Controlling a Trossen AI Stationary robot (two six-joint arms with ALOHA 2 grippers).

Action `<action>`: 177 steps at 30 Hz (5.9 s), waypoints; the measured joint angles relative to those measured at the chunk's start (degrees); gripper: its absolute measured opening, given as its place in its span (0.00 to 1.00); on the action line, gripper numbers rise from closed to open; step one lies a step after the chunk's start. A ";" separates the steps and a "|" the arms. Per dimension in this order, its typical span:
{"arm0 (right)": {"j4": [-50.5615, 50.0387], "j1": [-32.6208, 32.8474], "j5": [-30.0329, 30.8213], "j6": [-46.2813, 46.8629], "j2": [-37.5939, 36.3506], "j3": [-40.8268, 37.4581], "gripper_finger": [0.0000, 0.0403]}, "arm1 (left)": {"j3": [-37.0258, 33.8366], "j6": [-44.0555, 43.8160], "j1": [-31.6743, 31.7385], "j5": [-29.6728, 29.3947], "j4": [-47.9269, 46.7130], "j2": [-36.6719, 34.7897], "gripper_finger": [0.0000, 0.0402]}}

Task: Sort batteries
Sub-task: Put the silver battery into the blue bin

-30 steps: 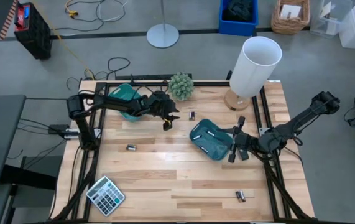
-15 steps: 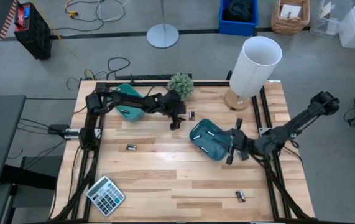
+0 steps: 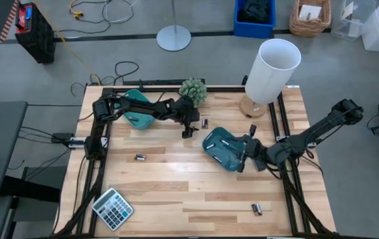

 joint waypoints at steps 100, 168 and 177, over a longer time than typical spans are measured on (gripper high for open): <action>-2.19 -0.52 -0.11 1.07 0.00 -0.02 0.37 | -37.64 -42.97 -39.52 -20.85 -39.78 -44.26 0.52; -1.36 -0.55 -0.07 1.03 -0.02 0.00 0.37 | -42.03 -46.16 -39.47 -20.77 -32.77 -44.30 0.44; -1.40 -0.57 -0.07 0.83 -0.02 -0.02 0.37 | -42.14 -44.86 -38.78 -20.73 -32.23 -44.24 0.16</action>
